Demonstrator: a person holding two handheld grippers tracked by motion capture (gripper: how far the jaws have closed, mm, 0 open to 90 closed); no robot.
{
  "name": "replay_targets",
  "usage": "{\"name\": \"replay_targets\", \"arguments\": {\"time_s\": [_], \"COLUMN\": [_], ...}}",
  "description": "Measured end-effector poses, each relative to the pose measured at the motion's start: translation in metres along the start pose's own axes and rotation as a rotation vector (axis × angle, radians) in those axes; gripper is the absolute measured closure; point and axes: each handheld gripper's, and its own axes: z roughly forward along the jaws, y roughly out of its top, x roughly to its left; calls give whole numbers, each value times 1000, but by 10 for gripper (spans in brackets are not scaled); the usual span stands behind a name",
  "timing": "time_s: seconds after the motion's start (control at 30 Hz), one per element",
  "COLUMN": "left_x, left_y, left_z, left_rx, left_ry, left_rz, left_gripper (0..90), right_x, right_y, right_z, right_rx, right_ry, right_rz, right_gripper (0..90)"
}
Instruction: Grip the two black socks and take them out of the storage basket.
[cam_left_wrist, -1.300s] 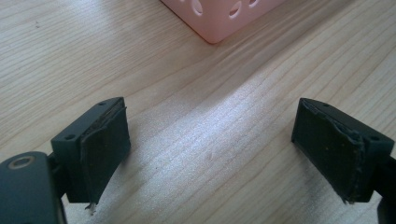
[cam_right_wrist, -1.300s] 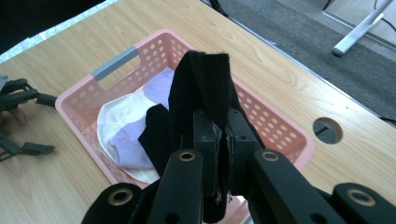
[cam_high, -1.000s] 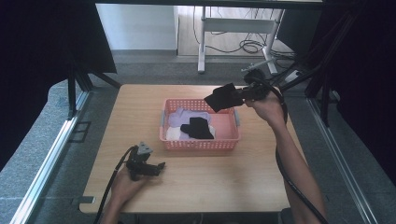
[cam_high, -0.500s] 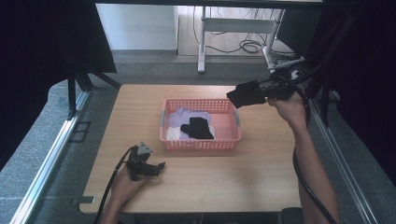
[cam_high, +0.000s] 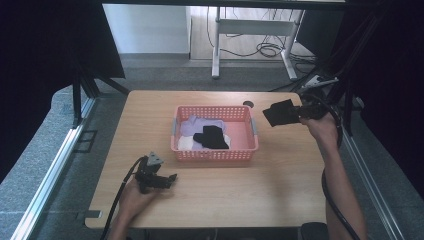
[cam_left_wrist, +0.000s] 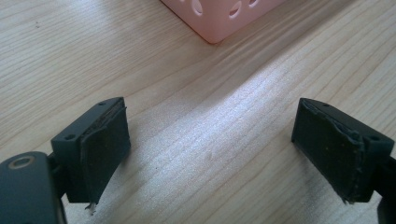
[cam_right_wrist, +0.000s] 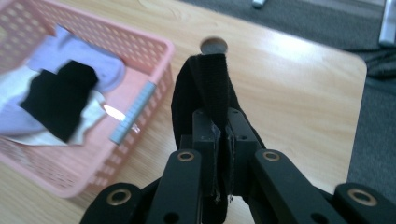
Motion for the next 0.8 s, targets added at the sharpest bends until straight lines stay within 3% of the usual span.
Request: {"name": "replay_targets", "arguments": {"time_s": [0.4,0.67,0.8], "left_x": [0,0,0], "left_y": [0,0,0], "left_z": [0,0,0], "left_rx": [0,-4,-5], "left_ry": [-1,0,0], "left_rz": [-2,-6,-5], "left_gripper": [110,110,110], "right_x": [-12,-18,-20], "right_y": [-42,-75,-84], "right_z": [40,74,81], "right_rx": [72,159,180], "right_ry": [-31,-26,-23], "right_rz": [35,72,85], "right_gripper": [838,810,795]}}
